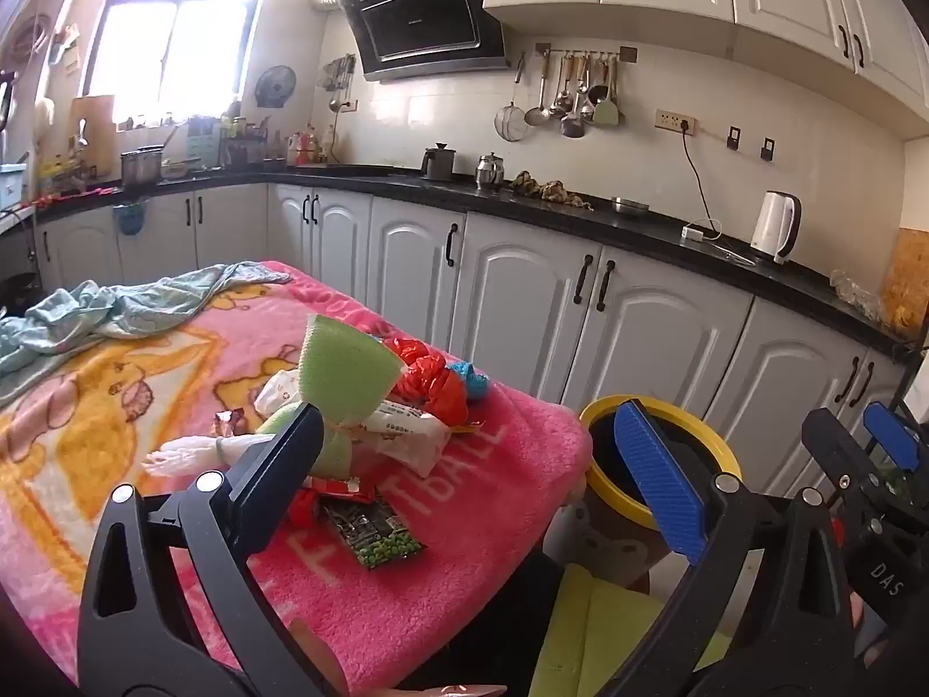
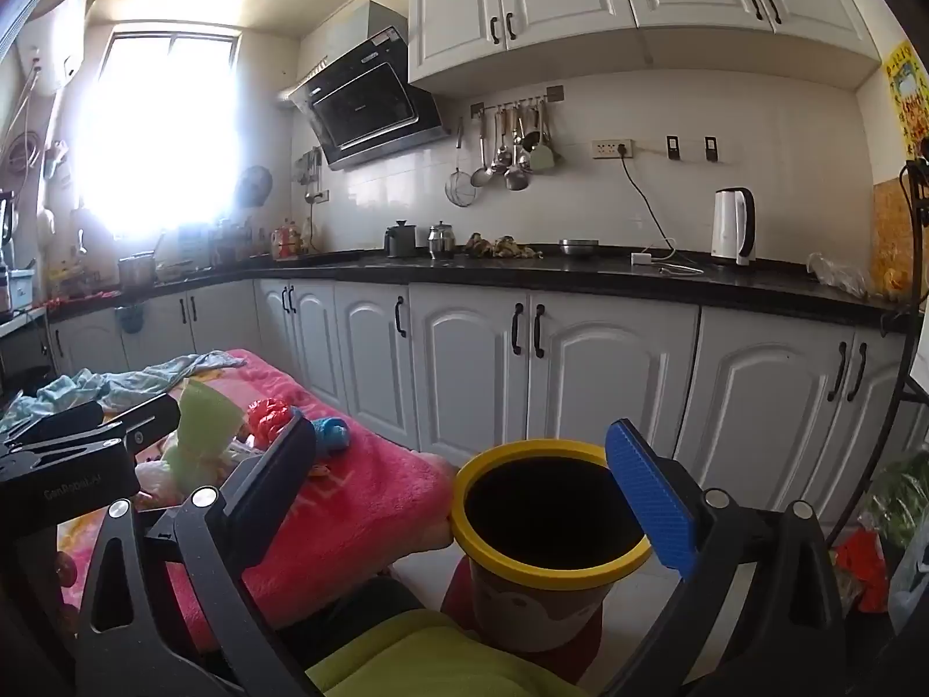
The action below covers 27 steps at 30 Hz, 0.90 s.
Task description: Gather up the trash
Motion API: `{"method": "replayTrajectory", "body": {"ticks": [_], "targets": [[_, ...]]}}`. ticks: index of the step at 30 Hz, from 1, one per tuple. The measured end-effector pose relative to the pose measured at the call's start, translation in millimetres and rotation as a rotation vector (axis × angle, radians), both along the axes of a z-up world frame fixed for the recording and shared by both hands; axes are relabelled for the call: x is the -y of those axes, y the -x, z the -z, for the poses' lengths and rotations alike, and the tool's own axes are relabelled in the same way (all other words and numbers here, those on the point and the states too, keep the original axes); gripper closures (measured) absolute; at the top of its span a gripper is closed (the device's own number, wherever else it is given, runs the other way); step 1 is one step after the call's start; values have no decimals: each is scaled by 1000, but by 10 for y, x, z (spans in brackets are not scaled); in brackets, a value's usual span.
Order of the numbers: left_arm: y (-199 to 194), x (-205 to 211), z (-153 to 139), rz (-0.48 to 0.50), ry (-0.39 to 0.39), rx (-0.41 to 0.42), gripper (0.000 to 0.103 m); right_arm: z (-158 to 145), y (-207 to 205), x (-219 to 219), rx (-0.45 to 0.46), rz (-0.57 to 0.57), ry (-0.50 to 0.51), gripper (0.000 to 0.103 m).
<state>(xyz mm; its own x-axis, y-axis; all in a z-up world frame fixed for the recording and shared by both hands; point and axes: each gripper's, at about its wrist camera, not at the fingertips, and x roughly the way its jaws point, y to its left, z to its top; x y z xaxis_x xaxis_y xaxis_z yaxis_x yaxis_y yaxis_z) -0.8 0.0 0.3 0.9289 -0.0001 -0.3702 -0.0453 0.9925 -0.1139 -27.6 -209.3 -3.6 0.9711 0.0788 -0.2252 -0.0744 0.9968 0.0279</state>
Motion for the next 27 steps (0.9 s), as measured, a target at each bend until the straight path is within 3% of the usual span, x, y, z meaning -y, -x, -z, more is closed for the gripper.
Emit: {"method": "replayTrajectory", "body": {"ticks": [27], "targets": [[-18, 2, -99, -3, 4, 6, 11, 7, -17, -30, -3, -8, -2, 6]]}}
